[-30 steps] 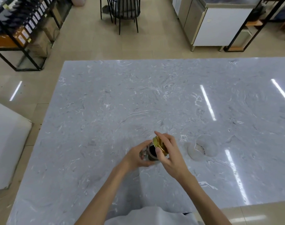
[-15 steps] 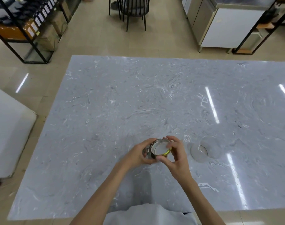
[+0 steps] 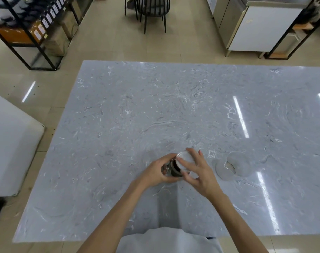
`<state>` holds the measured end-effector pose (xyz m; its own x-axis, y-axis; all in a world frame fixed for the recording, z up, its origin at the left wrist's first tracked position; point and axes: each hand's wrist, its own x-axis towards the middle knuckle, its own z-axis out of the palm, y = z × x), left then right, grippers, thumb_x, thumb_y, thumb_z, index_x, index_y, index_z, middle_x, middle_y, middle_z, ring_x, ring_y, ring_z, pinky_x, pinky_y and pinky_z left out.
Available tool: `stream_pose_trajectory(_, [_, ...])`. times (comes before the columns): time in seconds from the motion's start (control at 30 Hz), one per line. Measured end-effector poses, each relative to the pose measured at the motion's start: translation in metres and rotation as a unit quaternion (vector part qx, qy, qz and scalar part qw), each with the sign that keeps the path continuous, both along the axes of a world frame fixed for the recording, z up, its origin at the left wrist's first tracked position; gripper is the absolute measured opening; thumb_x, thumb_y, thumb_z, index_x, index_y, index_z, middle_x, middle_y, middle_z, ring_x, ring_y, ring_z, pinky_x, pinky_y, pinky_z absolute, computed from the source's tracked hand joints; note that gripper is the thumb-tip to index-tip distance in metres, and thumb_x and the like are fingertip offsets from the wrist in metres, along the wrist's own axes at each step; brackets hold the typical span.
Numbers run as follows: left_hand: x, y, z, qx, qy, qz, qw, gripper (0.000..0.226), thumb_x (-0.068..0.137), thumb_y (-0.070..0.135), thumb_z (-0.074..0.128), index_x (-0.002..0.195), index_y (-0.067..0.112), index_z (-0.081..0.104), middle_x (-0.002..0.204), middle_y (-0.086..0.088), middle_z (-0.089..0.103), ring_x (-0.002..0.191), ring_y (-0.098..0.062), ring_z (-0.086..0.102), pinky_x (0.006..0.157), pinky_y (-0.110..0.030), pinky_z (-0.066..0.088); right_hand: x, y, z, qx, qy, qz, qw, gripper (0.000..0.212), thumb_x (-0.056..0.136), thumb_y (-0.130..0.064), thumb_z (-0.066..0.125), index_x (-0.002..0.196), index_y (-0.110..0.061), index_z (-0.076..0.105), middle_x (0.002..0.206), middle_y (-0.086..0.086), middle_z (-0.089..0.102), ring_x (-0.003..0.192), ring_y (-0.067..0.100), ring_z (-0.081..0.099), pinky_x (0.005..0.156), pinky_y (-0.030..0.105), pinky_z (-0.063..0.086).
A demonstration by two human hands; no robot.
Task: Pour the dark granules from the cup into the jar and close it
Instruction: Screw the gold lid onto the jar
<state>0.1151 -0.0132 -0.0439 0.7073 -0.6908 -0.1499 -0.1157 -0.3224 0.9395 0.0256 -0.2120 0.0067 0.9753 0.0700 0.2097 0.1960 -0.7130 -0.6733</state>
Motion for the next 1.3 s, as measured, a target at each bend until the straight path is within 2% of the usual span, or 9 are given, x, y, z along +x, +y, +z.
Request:
stream_pose_trajectory(0.17, [-0.001, 0.003, -0.004, 0.027, -0.010, -0.007, 1.000, 0.079, 0.075, 0.034, 0.090, 0.141, 0.050, 0.049, 0.132, 0.027, 0.061, 0.104, 0.012, 0.060, 0.080, -0.006, 0.045, 0.028, -0.044, 0.021, 0.004, 0.043, -0.147, 0.988, 0.049, 0.095, -0.020, 0.063, 0.137, -0.042, 0.049, 0.140, 0.006, 0.041, 0.122, 0.011, 0.052, 0.107, 0.041, 0.044])
stream_pose_trajectory(0.27, [-0.002, 0.002, -0.004, 0.029, -0.016, -0.003, 0.999, 0.076, 0.077, 0.040, 0.090, 0.141, 0.048, 0.050, 0.132, 0.026, 0.063, 0.112, 0.009, 0.062, 0.088, -0.010, 0.050, 0.020, -0.016, 0.027, -0.033, -0.005, -0.033, 0.999, 0.047, 0.097, -0.031, 0.056, 0.142, -0.042, 0.049, 0.139, 0.008, 0.038, 0.125, -0.007, 0.041, 0.108, 0.022, 0.037])
stream_pose_trajectory(0.43, [-0.002, 0.004, -0.007, 0.040, 0.004, 0.011, 0.999, 0.072, 0.075, 0.032, 0.086, 0.131, 0.060, 0.051, 0.107, 0.026, 0.071, 0.082, 0.007, 0.065, 0.069, -0.008, 0.048, 0.005, 0.026, 0.009, -0.099, -0.021, 0.042, 0.994, 0.042, 0.098, -0.028, 0.055, 0.139, -0.032, 0.056, 0.137, 0.018, 0.046, 0.124, 0.030, 0.046, 0.114, 0.050, 0.035])
stream_pose_trajectory(0.57, [-0.002, 0.002, -0.002, 0.037, 0.008, 0.008, 0.999, 0.077, 0.074, 0.031, 0.089, 0.137, 0.054, 0.051, 0.124, 0.024, 0.068, 0.106, 0.001, 0.068, 0.086, -0.014, 0.052, 0.005, 0.017, -0.002, -0.122, -0.028, 0.062, 0.990, 0.042, 0.099, -0.029, 0.053, 0.140, -0.032, 0.054, 0.138, 0.020, 0.044, 0.125, 0.031, 0.043, 0.117, 0.049, 0.031])
stream_pose_trajectory(0.77, [-0.004, 0.006, -0.001, 0.045, -0.014, -0.008, 0.999, 0.083, 0.074, 0.035, 0.091, 0.145, 0.041, 0.049, 0.134, 0.030, 0.059, 0.096, 0.022, 0.054, 0.084, -0.003, 0.041, 0.039, -0.054, 0.001, -0.019, 0.091, -0.159, 0.983, 0.046, 0.094, -0.017, 0.067, 0.138, -0.023, 0.057, 0.133, 0.024, 0.043, 0.125, 0.040, 0.043, 0.107, 0.044, 0.042])
stream_pose_trajectory(0.9, [-0.002, 0.003, -0.002, 0.048, -0.021, -0.002, 0.999, 0.084, 0.076, 0.028, 0.092, 0.149, 0.024, 0.050, 0.142, 0.013, 0.060, 0.127, 0.000, 0.057, 0.106, -0.027, 0.047, 0.030, -0.044, 0.014, 0.091, 0.141, -0.167, 0.972, 0.060, 0.077, -0.028, 0.083, 0.129, -0.033, 0.051, 0.124, -0.003, 0.056, 0.117, 0.021, 0.049, 0.099, 0.034, 0.041])
stream_pose_trajectory(1.0, [-0.003, 0.003, 0.002, 0.047, -0.020, -0.002, 0.999, 0.083, 0.076, 0.025, 0.092, 0.148, 0.026, 0.051, 0.140, 0.014, 0.061, 0.128, -0.008, 0.058, 0.108, -0.039, 0.049, 0.018, -0.027, 0.020, 0.168, 0.141, -0.157, 0.963, 0.064, 0.074, -0.020, 0.085, 0.124, -0.025, 0.045, 0.124, -0.001, 0.052, 0.115, 0.018, 0.052, 0.099, 0.030, 0.045])
stream_pose_trajectory(1.13, [-0.005, 0.003, 0.004, 0.048, -0.014, 0.003, 0.999, 0.083, 0.076, 0.028, 0.091, 0.148, 0.029, 0.050, 0.142, 0.016, 0.059, 0.131, -0.004, 0.056, 0.109, -0.039, 0.049, 0.006, -0.024, 0.032, -0.036, 0.154, -0.061, 0.986, 0.084, 0.073, -0.001, 0.075, 0.144, -0.015, 0.032, 0.133, 0.007, 0.037, 0.113, 0.026, 0.052, 0.088, 0.006, 0.038])
stream_pose_trajectory(1.3, [-0.005, 0.002, 0.008, 0.048, 0.000, -0.002, 0.999, 0.081, 0.076, 0.043, 0.089, 0.145, 0.041, 0.048, 0.140, 0.020, 0.059, 0.130, -0.005, 0.057, 0.106, -0.036, 0.053, 0.010, -0.011, 0.052, -0.176, 0.156, 0.076, 0.969, 0.085, 0.081, -0.022, 0.080, 0.148, -0.018, 0.029, 0.142, 0.006, 0.047, 0.127, 0.024, 0.045, 0.104, 0.033, 0.044])
